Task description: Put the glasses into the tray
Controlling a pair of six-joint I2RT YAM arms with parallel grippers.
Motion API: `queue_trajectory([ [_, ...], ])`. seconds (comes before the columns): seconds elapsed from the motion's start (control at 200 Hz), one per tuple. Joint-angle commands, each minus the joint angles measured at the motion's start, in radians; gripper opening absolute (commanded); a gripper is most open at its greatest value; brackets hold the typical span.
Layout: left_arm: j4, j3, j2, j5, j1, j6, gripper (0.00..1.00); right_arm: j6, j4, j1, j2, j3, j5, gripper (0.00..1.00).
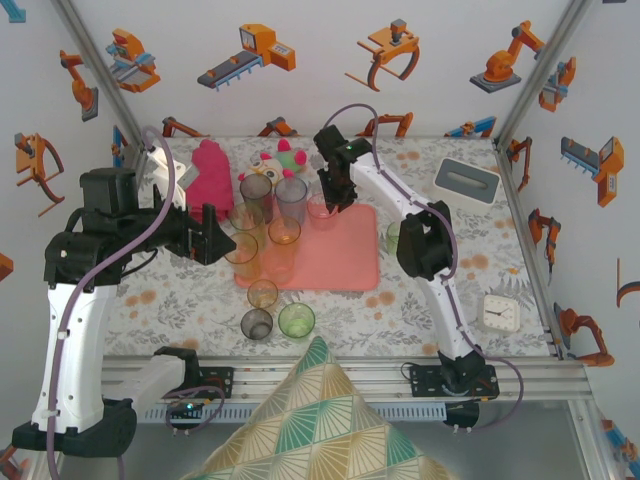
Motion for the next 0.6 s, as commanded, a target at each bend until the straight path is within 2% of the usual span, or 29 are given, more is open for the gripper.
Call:
queue_trajectory([
  [0.0,-0.006,0.021,-0.008,0.028,-0.002,0.002,0.97,0.006,-0.007,-0.009,0.018,0.034,-0.013,0.31],
  [0.596,-0.006,0.021,-0.011,0.024,0.001,0.002,0.97,0.004,0.014,-0.012,-0.041,-0.008,-0.041,0.34],
])
